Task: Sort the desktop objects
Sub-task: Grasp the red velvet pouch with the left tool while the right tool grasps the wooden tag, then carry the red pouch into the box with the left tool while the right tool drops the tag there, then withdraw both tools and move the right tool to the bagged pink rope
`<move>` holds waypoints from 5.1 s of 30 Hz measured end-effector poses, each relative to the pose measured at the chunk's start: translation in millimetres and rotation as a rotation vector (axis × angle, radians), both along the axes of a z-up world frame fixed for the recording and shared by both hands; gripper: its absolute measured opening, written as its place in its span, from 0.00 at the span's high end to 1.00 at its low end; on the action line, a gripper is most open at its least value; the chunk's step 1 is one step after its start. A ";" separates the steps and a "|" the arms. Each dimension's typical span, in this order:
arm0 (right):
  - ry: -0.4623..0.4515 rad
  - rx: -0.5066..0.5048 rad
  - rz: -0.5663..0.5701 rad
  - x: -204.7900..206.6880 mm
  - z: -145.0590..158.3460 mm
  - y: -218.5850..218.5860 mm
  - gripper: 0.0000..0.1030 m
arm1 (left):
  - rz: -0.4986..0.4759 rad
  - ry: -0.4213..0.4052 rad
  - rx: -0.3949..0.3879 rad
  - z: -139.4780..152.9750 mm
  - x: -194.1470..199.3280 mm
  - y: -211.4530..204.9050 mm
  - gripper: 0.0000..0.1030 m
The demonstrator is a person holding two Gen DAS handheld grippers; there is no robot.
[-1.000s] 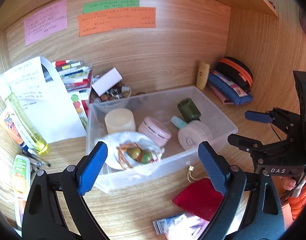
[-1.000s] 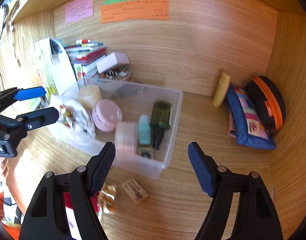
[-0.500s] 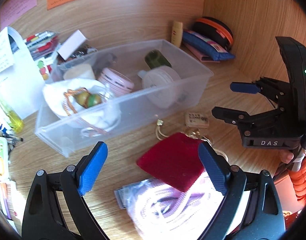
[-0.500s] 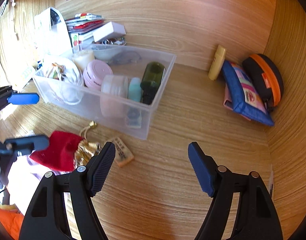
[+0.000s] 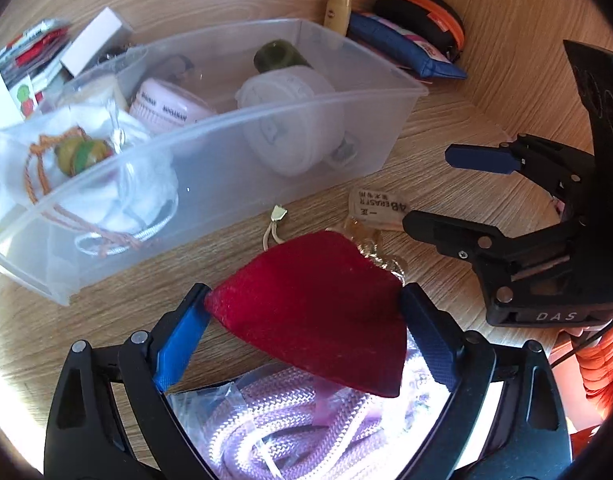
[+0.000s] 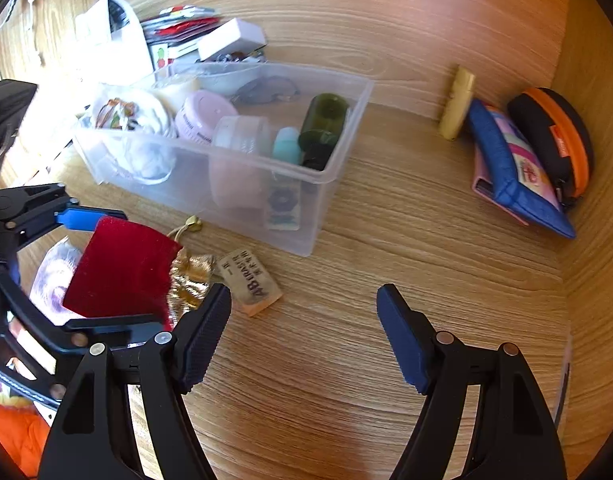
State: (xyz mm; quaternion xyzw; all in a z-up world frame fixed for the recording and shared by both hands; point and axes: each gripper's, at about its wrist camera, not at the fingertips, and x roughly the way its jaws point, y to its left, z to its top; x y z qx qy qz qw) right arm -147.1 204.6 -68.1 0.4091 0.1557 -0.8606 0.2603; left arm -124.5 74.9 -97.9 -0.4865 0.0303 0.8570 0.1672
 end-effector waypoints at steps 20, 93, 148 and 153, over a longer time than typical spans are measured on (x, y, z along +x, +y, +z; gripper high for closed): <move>-0.076 0.006 0.088 -3.1 -12.0 -26.1 0.74 | 0.067 0.086 0.021 -4.2 5.4 -11.0 0.63; -0.004 -0.208 0.026 -49.4 51.0 -28.1 0.77 | 0.085 0.259 0.030 65.0 -71.1 -26.3 0.37; -0.098 0.125 0.432 85.9 1.8 -109.7 0.14 | 0.389 0.105 0.013 13.2 100.8 -153.7 0.10; -0.110 0.218 0.513 80.7 -7.1 -128.6 0.07 | 0.392 0.103 0.039 9.8 101.9 -156.7 0.10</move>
